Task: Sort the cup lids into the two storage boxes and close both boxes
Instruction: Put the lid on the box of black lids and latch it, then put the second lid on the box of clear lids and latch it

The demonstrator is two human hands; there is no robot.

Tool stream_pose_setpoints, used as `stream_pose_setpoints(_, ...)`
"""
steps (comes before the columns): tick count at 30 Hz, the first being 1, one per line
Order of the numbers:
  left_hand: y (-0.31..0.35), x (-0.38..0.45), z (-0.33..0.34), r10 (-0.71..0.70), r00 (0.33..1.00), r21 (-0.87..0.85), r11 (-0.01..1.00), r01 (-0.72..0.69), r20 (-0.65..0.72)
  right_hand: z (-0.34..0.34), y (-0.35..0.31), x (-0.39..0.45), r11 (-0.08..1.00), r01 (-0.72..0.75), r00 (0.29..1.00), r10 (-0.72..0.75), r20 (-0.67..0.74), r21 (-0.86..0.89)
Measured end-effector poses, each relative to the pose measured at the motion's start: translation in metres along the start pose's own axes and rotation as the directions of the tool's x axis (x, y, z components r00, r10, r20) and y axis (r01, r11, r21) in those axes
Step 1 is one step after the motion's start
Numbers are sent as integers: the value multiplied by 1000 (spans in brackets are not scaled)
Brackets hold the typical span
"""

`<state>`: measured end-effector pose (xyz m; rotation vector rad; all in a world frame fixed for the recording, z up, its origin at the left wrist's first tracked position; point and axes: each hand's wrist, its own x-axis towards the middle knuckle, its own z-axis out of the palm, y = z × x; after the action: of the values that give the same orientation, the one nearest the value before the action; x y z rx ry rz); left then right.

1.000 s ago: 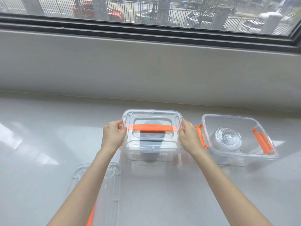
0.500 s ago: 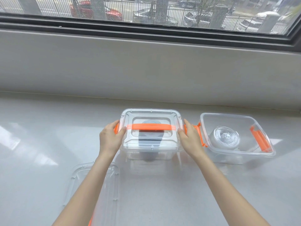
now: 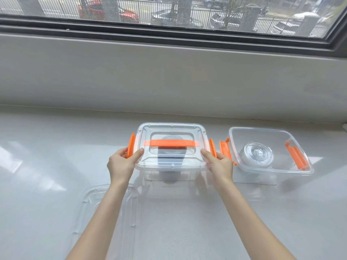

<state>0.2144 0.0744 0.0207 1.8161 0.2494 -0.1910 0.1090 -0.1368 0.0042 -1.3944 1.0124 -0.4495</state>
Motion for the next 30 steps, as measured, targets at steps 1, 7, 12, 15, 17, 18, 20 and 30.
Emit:
stream_pose_setpoints(1,1,-1,0,39,999,20,999,-39,-13,0,-1,-1,999,49,999,-50,-22,-24)
stream_pose_setpoints(7,0,-3,3,241,970,145,961,-234,-33,3,-7,-8,938,287,952,-301,-46,-192)
stream_pose_setpoints(12,-3,3,1,365,931,279,895,-348,-11,8,-7,-12,879,347,926,-376,-27,-326)
stream_pose_setpoints(15,-1,3,1,441,897,379,827,-416,23,12,-9,-14,856,380,909,-416,-32,-352)
stream_pose_setpoints(17,1,1,-1,466,884,422,792,-440,48,15,-8,-16,817,419,886,-463,-18,-396)
stream_pose_setpoints(18,1,1,-1,468,882,432,786,-443,54,16,-8,-16,800,432,877,-481,-15,-416)
stream_pose_setpoints(20,2,2,-2,469,881,439,780,-445,59,17,-6,-15,782,444,866,-499,-14,-436)
stream_pose_setpoints(30,5,9,-17,334,937,357,867,-348,104,20,-7,-23,779,452,889,-434,145,-435)
